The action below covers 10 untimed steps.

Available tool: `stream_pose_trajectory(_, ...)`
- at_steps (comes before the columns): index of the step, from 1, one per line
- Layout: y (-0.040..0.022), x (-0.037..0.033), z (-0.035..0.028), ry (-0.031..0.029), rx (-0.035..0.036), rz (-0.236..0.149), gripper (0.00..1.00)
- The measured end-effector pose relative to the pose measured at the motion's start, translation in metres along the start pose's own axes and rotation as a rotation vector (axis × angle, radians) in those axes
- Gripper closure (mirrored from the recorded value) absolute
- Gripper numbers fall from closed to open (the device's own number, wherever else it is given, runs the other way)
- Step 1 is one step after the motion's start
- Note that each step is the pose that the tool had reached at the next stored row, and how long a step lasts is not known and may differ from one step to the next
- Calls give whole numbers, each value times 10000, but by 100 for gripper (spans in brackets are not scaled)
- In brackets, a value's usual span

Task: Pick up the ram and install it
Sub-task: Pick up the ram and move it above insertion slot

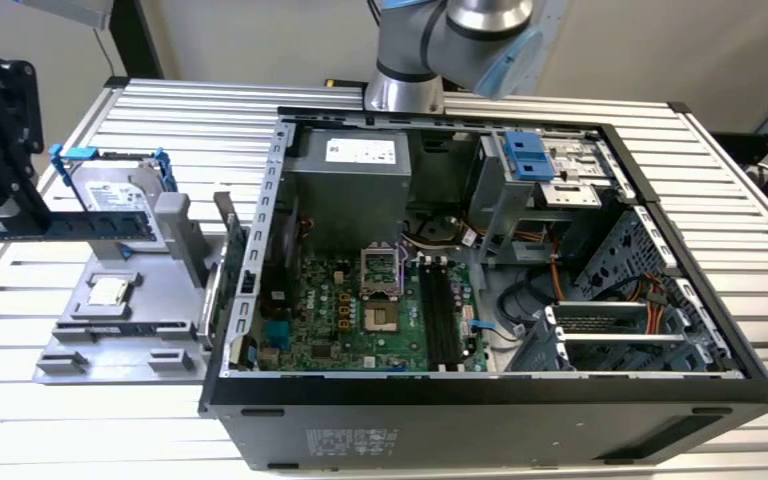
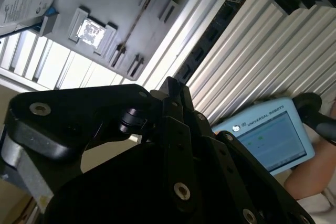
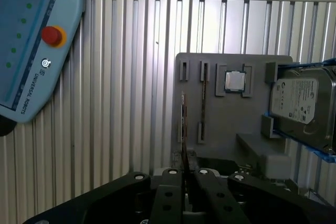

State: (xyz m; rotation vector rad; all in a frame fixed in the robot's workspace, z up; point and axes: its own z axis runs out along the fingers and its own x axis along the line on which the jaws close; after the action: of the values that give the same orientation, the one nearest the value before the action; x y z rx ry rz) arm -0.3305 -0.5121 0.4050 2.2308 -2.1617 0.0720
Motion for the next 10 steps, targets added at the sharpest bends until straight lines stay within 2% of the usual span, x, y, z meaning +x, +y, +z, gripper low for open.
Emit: stream_pose_trajectory(10,-167,5,2,0,1,0,100)
